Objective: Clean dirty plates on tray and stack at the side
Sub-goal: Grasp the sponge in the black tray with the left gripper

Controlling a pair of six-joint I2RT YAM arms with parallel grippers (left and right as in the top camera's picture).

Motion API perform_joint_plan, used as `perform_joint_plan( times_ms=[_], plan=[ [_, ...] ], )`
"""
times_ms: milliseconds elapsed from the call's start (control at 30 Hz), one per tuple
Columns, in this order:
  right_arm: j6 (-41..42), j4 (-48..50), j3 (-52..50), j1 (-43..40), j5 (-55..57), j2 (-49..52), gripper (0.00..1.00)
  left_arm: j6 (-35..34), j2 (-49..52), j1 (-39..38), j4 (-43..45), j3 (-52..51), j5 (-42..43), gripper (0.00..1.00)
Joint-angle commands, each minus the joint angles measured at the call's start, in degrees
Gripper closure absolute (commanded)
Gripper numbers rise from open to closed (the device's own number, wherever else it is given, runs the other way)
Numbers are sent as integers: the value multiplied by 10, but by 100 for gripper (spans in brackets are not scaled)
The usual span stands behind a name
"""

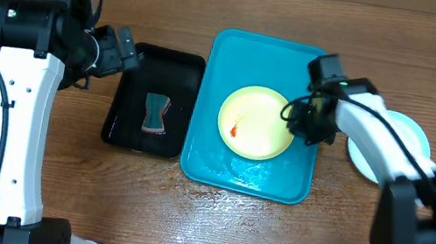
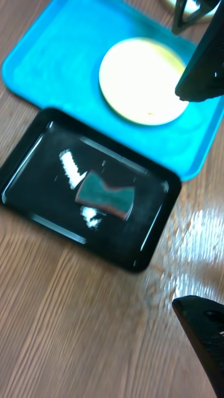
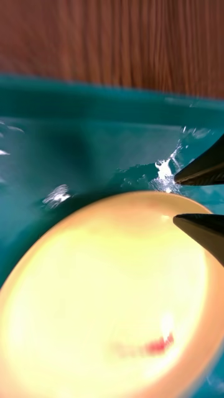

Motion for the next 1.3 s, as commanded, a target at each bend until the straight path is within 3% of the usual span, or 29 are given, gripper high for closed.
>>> perform_joint_plan(
  times_ms=[0,133,233,300,400,533,633,733,833,933,1033,1133,1267],
  plan=[
    [-72,3,6,2,30,-84,77,5,-3,-9,1,0,54,0],
    [-81,-5,6,2,7,-102,63,28,10,-40,3,-34,14,2],
    [-107,-17,5,2,-15,-102,77,28,31,-70,12,-75,-30,5],
    [-108,-19,5,2,-15,-102,79,28,51,-86,31,-111,-50,9],
    [-108,-19,5,2,-15,-102,78,28,87,-97,68,-159,-51,23],
    [-108,-25,5,2,-13,-102,74,1,142,-93,105,-198,-51,31],
    [-106,-26,5,2,-14,-102,73,0,192,-92,125,-207,-51,47],
    [-106,-28,5,2,-14,-102,72,0,231,-92,148,-207,-50,56],
    [-104,-32,5,2,-13,-102,73,2,258,-92,171,-207,-52,57],
    [-69,-30,5,2,-14,-102,80,3,275,-92,194,-207,-53,60],
    [-43,-30,14,-3,-14,-115,85,3,282,-92,197,-207,-53,73],
    [-50,-16,19,-5,-13,-158,85,5,282,-92,197,-207,-53,96],
    [-52,-16,19,-5,29,-245,81,5,282,-92,197,-207,-55,96]
  ],
)
